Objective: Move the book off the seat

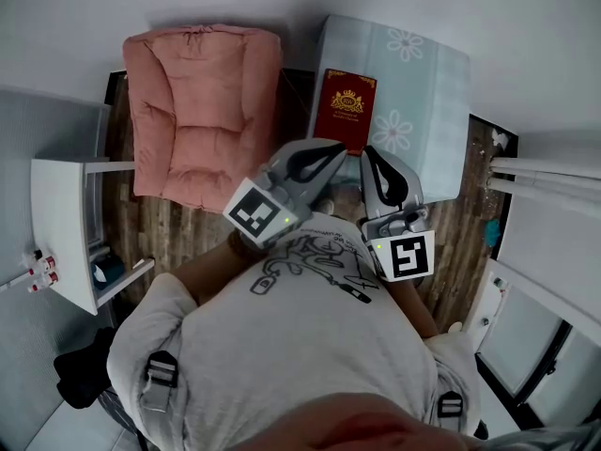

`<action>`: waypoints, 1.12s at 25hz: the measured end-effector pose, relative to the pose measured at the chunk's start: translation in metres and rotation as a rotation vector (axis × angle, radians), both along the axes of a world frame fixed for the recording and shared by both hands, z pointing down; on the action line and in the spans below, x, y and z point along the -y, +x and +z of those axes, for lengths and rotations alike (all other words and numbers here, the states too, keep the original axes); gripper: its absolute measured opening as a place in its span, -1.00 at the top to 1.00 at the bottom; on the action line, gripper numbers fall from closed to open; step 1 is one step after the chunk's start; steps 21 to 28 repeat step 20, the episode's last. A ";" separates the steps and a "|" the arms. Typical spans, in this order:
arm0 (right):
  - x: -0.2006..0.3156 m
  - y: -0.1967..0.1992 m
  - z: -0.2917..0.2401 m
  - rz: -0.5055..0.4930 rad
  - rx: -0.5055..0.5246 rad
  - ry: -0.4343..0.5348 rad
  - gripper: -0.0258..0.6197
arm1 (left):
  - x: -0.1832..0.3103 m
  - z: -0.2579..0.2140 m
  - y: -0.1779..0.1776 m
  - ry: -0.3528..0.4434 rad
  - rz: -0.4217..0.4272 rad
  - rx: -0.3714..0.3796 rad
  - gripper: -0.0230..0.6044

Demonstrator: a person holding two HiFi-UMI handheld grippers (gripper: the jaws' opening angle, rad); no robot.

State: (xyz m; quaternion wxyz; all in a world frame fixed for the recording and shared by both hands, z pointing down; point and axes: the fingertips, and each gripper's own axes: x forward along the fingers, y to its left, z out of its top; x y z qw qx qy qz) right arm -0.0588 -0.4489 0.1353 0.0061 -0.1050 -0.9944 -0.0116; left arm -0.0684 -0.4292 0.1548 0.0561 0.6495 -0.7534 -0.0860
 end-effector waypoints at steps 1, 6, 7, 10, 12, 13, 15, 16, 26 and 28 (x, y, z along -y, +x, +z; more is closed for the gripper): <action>0.000 0.000 0.000 -0.001 0.001 0.000 0.90 | 0.000 0.000 0.000 0.000 -0.002 0.000 0.93; -0.003 0.000 -0.002 -0.007 0.000 0.001 0.90 | 0.000 -0.003 0.000 -0.002 -0.009 0.003 0.93; -0.003 0.000 -0.003 -0.009 0.000 0.002 0.90 | 0.000 -0.003 0.000 -0.002 -0.011 0.004 0.93; -0.004 0.001 -0.002 -0.009 -0.004 0.006 0.90 | 0.000 -0.003 0.000 -0.005 -0.014 -0.001 0.93; -0.005 0.003 -0.002 -0.008 -0.004 0.006 0.90 | 0.000 -0.003 0.001 -0.005 -0.015 -0.004 0.93; -0.005 0.004 -0.002 -0.007 -0.004 0.005 0.90 | -0.001 -0.003 0.002 -0.003 -0.016 -0.004 0.93; -0.006 0.006 -0.001 -0.006 -0.004 0.005 0.90 | -0.001 -0.003 0.004 0.000 -0.017 -0.004 0.93; -0.007 0.008 -0.001 -0.006 -0.005 0.005 0.90 | -0.002 -0.002 0.005 -0.001 -0.017 -0.005 0.93; -0.008 0.011 0.001 -0.004 -0.009 0.008 0.90 | -0.003 -0.002 0.008 -0.003 -0.015 -0.002 0.93; -0.008 0.011 0.001 -0.004 -0.009 0.008 0.90 | -0.003 -0.002 0.008 -0.003 -0.015 -0.002 0.93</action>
